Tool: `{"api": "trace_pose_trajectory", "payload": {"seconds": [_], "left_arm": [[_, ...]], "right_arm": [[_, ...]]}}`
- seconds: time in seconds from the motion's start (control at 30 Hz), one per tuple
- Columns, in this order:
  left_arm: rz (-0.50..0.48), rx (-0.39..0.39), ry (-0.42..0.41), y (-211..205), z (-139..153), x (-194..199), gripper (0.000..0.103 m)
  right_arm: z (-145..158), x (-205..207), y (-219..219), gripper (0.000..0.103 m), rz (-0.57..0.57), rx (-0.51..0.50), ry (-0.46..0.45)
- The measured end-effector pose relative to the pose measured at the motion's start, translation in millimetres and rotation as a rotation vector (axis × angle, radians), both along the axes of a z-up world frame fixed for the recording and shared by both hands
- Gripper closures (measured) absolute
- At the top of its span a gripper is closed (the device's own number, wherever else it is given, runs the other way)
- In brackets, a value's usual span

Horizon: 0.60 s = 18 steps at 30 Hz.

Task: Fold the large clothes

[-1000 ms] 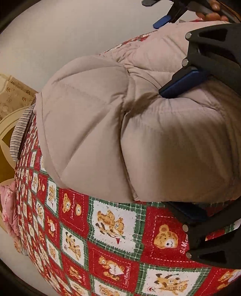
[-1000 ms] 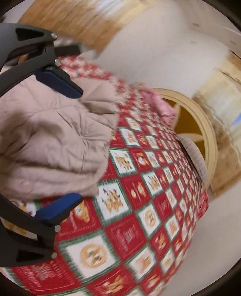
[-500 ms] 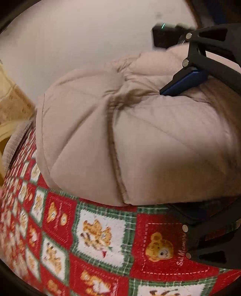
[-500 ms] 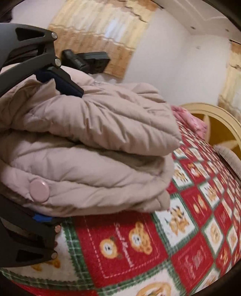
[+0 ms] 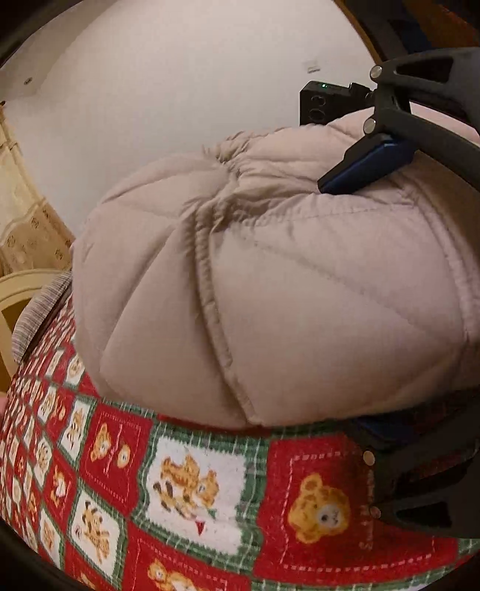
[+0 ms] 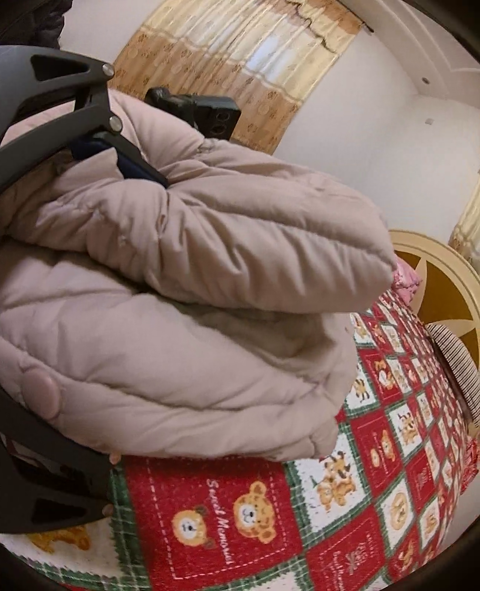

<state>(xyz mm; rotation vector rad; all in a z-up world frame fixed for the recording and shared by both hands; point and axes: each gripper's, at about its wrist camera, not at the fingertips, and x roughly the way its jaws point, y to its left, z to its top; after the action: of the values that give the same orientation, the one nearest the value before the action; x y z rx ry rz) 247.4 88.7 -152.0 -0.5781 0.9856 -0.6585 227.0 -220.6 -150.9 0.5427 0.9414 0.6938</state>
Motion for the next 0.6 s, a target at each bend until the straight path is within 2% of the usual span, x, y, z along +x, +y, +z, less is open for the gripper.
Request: {"api": "trace_pose_trajectory", "payload": {"seconds": [0.07, 0.17, 0.3, 0.47, 0.6], "left_arm": [[0.001, -0.032, -0.002, 3.1, 1.2, -3.3, 0.002], [-0.002, -0.069, -0.018, 4.1, 7.6, -17.6, 0.005], [-0.011, -0.118, -0.04, 2.0, 21.2, -41.9, 0.005], [-0.051, -0.157, -0.068, -6.5, 41.0, -73.5, 0.005], [-0.123, -0.158, -0.107, -43.1, 66.4, -91.6, 0.005]], "right_arm": [[2.5, -5.4, 1.2, 0.023, 0.002, 0.035, 0.015], [13.7, -21.1, 3.4, 0.039, -0.017, 0.022, -0.005], [36.4, -51.5, 10.9, 0.047, -0.014, -0.056, -0.07], [70.1, -102.8, -2.8, 0.054, -0.05, -0.011, -0.149], [91.1, -133.4, -20.6, 0.055, -0.083, -0.016, -0.192]]}}
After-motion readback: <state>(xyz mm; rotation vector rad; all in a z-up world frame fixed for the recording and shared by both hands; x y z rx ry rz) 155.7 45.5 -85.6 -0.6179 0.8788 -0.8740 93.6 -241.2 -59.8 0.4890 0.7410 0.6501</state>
